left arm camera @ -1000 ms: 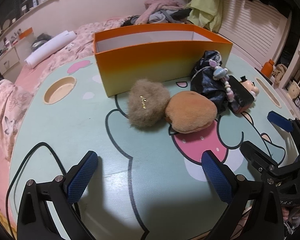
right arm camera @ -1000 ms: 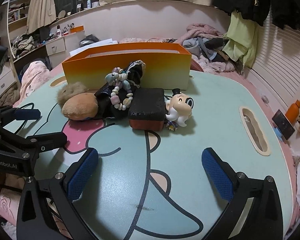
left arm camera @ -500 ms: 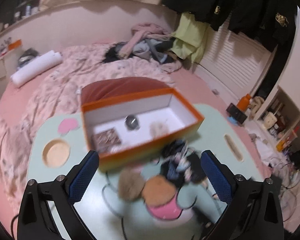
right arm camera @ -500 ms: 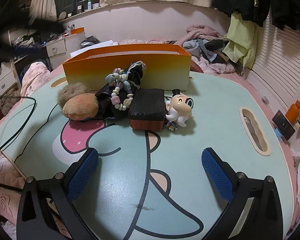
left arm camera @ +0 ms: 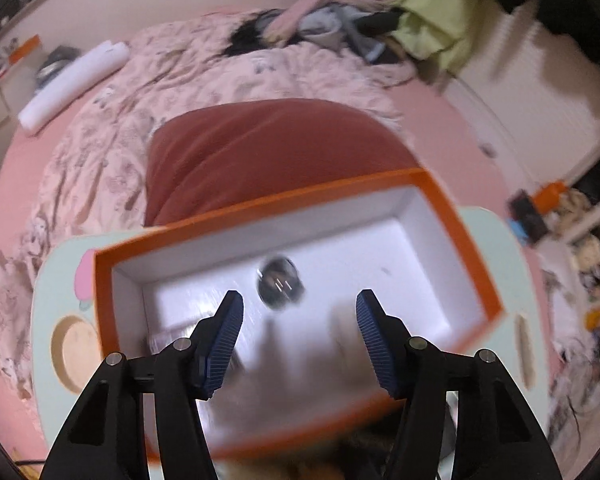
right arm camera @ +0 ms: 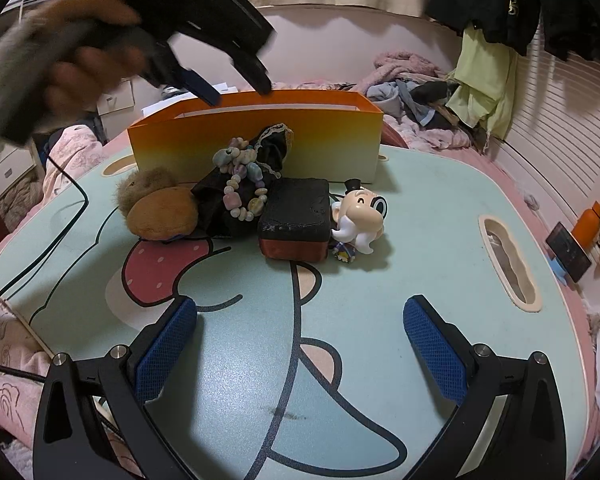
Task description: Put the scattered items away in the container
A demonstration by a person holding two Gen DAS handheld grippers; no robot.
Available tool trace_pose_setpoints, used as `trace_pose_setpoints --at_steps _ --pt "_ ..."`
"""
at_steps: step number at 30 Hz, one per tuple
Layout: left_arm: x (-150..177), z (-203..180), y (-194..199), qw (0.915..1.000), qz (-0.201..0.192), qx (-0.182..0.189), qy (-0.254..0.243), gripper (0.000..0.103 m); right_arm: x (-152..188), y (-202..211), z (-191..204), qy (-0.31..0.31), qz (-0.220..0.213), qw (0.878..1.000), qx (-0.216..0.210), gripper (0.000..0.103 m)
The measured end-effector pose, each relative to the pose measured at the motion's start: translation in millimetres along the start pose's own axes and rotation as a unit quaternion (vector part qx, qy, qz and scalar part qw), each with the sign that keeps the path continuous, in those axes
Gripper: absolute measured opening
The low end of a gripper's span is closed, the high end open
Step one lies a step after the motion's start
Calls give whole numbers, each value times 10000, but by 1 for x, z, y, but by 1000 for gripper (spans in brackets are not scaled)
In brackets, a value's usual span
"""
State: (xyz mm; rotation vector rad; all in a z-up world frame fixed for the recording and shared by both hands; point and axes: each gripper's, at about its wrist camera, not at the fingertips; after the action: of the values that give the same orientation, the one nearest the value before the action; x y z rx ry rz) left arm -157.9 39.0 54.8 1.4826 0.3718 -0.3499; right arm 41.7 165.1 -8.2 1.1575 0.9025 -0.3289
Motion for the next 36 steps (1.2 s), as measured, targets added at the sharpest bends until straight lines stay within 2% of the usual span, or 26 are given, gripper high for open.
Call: trace_pose_setpoints --at_steps 3,6,8,9,13,16,20,23,26,29,31,36 --pt "-6 0 -25 9994 288 -158 102 58 0 0 0 0 -2 10000 -2 103" --pt "-2 4 -47 9977 616 52 265 55 0 0 1 2 -5 10000 -3 103" --pt "-1 4 -44 9988 468 -28 156 30 0 0 1 6 -4 10000 -4 103" --pt "0 3 -43 9989 432 -155 50 28 0 0 1 10 -8 10000 -3 103" --pt "5 7 -39 9992 374 108 -55 28 -1 -1 2 3 -9 10000 -4 103" --pt "4 12 -21 9996 37 274 -22 28 -1 -1 2 0 -9 10000 -7 103" --pt "9 18 28 9959 -476 764 65 28 -1 -1 2 0 -11 10000 -7 103" --pt "28 18 73 9891 -862 1196 -68 28 0 -1 2 -1 -11 10000 -7 103" --pt "50 14 90 9815 -895 1678 -245 28 0 -1 2 -1 -12 10000 -6 103" --pt "76 8 89 9757 -677 2048 -379 28 0 -1 2 0 -12 10000 -6 103" --pt "89 3 81 9758 -601 2046 -478 28 0 -1 2 0 -13 10000 -7 103" --pt "107 -3 56 9826 -546 1691 -546 29 0 -1 2 -1 -15 10000 -7 103"
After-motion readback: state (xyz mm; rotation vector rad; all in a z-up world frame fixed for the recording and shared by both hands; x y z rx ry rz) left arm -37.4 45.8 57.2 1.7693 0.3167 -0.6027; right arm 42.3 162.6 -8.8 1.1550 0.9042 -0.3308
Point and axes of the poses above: each gripper's, at about its wrist camera, not at the fingertips, and y roughly against the way its jaws point, z to its left, x to its underside, and after that the axes turned 10 degrees about -x, right-handed
